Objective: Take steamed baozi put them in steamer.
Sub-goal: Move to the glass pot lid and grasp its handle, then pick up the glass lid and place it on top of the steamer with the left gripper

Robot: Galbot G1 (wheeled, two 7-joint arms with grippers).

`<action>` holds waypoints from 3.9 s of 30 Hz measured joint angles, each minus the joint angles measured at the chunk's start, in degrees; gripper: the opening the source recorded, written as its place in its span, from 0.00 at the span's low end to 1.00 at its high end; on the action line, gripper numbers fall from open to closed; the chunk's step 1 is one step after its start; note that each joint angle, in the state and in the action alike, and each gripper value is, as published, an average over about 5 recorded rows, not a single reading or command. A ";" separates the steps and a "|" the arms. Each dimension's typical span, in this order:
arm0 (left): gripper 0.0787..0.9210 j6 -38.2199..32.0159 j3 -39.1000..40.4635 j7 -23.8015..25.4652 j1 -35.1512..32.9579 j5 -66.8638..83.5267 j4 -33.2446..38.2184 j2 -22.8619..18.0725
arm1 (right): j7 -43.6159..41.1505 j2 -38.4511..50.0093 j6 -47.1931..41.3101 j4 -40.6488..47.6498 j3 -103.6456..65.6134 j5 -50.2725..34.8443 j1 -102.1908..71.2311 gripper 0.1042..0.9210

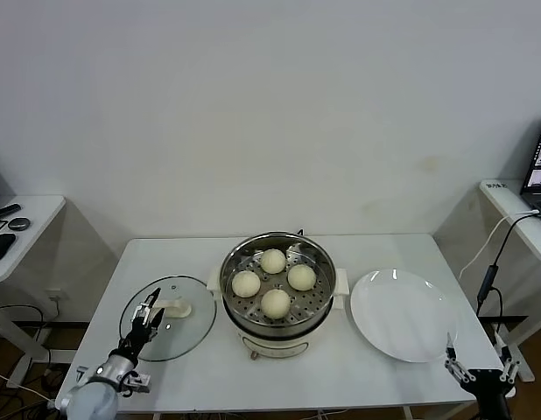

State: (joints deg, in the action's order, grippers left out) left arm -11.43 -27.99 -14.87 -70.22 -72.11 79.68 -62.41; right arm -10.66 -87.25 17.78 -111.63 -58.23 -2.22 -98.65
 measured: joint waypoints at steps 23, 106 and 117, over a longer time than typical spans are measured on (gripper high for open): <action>0.31 0.63 3.97 2.33 7.96 0.64 -7.66 1.36 | -0.60 -1.23 -0.53 0.66 1.59 1.14 -0.51 0.88; 0.11 46.51 36.26 36.12 17.30 -12.08 27.52 -15.97 | 2.15 -2.84 3.24 9.21 14.66 15.80 4.47 0.88; 0.11 46.22 36.09 35.52 17.06 -14.19 25.08 -18.09 | 2.23 -2.67 3.32 9.48 14.97 15.88 4.53 0.88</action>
State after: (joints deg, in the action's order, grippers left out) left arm 34.79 8.10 20.65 -53.15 -86.30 104.76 -80.50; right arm -8.42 -89.92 21.10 -102.15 -43.26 13.66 -94.12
